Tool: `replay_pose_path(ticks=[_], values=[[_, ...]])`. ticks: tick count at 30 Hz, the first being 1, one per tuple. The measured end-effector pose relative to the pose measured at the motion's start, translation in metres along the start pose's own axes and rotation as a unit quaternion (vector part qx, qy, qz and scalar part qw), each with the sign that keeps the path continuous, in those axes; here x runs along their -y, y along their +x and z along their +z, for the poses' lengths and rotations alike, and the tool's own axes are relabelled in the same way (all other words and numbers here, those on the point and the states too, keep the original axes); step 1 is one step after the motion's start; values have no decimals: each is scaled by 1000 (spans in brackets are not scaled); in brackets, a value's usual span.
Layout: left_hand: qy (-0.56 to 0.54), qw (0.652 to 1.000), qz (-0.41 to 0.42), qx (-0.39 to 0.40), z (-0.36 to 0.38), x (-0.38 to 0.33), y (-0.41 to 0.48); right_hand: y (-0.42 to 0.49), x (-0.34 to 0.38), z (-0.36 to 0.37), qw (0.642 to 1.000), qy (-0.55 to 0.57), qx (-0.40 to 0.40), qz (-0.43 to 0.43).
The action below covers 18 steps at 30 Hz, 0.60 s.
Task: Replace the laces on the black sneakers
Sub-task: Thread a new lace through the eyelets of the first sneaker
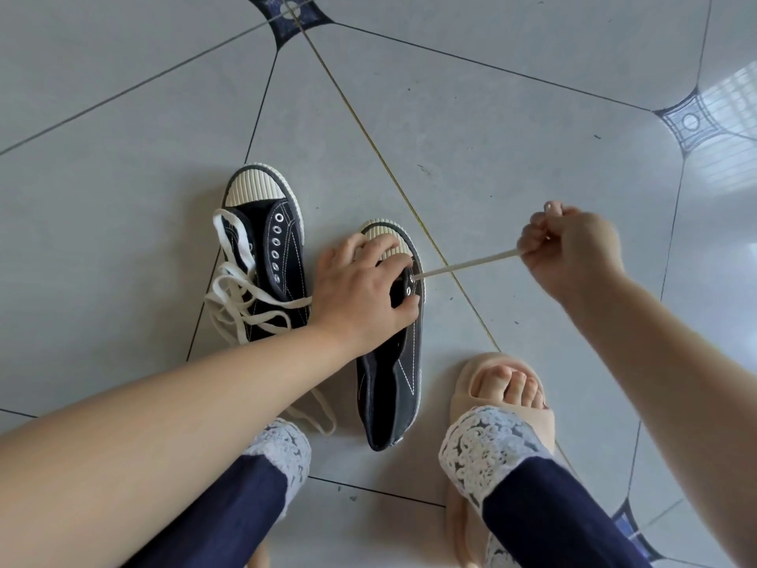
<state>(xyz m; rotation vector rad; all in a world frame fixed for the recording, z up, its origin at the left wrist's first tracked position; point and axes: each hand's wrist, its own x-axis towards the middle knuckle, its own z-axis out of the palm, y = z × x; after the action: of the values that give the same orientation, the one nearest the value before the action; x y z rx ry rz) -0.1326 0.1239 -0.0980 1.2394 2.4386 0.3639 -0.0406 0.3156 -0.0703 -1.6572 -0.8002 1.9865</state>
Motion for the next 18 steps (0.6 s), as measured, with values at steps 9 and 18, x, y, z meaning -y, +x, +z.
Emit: replay_pose_path(ticks=[9,18], values=[[-11,1000,-6,-5,1,1,-3,-20,-58,8,714,-647,206,-172],[27,999,30,17,0,6,1,-18,-57,14,563,-752,163,-303]])
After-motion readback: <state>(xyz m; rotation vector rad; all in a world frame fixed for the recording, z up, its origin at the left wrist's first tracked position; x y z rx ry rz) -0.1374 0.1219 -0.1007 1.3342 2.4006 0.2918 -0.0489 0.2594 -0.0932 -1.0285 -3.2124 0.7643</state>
